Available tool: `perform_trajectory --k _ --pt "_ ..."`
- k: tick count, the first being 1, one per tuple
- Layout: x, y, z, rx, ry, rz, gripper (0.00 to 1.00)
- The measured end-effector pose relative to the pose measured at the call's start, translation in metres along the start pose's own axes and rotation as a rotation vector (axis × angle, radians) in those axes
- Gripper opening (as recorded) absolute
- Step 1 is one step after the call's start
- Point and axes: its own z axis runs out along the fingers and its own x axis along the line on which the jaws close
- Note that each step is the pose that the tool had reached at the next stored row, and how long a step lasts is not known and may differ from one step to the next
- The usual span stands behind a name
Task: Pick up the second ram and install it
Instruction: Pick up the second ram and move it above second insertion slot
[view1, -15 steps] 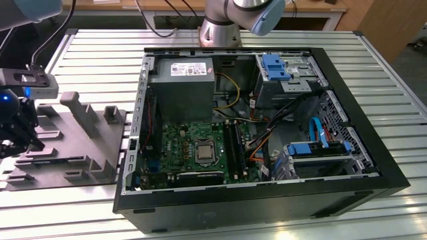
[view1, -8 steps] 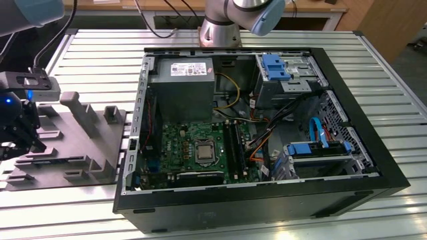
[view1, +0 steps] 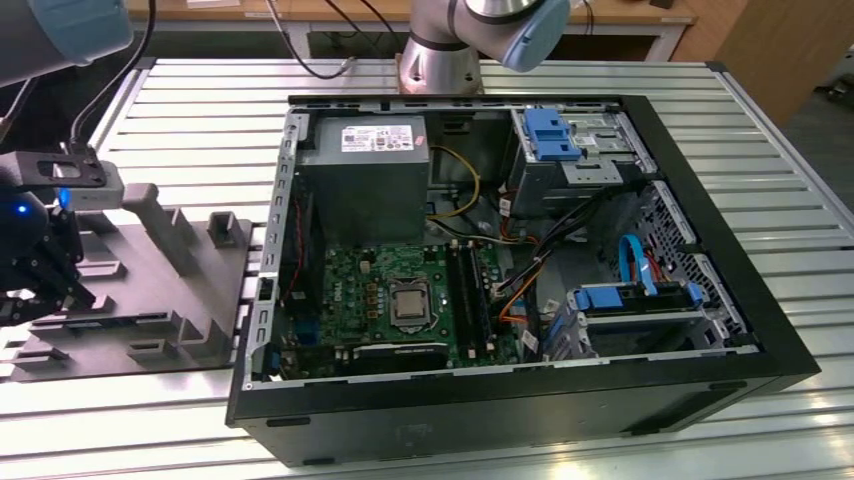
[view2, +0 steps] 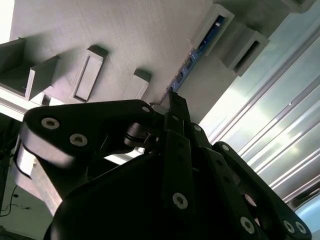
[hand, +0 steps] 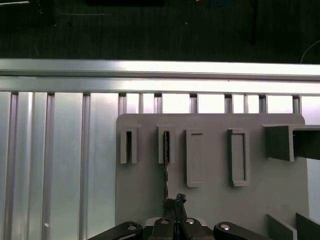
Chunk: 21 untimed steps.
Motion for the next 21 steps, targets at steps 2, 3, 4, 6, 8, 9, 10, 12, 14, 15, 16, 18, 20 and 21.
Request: perform_trajectory --k 2,3,4,6,8,9,10,12,14,15,16,18,20,21 --pt "0.0005 0.0011 0.0014 0.0001 0.0 0.0 0.1" --pt "0.001 0.0017 0.0019 0.0 0.0 0.0 0.1" --pt "0.0015 0.0024 0.0025 0.0 0.0 0.0 0.1" --pt "0.0021 0.0033 0.0037 0.0 0.0 0.0 0.1" --pt "0.0023 0.0035 0.0053 0.0003 -0.0002 0.0 0.1" --pt "0.0023 0.0036 0.0055 0.0001 -0.0001 0.0 0.1" --pt "0.0024 0.0036 0.0055 -0.0001 0.0001 0.0 0.1" --pt "0.0024 0.0036 0.0055 -0.0001 0.0001 0.0 0.1" --pt "0.0024 0.0036 0.0057 0.0 0.0 0.0 0.1" --pt "0.0024 0.0036 0.0057 0.0 0.0 0.0 0.11" --pt "0.0024 0.0036 0.0057 0.0 0.0 0.0 0.11" --pt "0.0024 0.0036 0.0058 0.0 0.0 0.0 0.16" --pt "0.0024 0.0036 0.0058 0.0 0.0 0.0 0.29" --pt "0.0024 0.0036 0.0058 0.0 0.0 0.0 0.35"
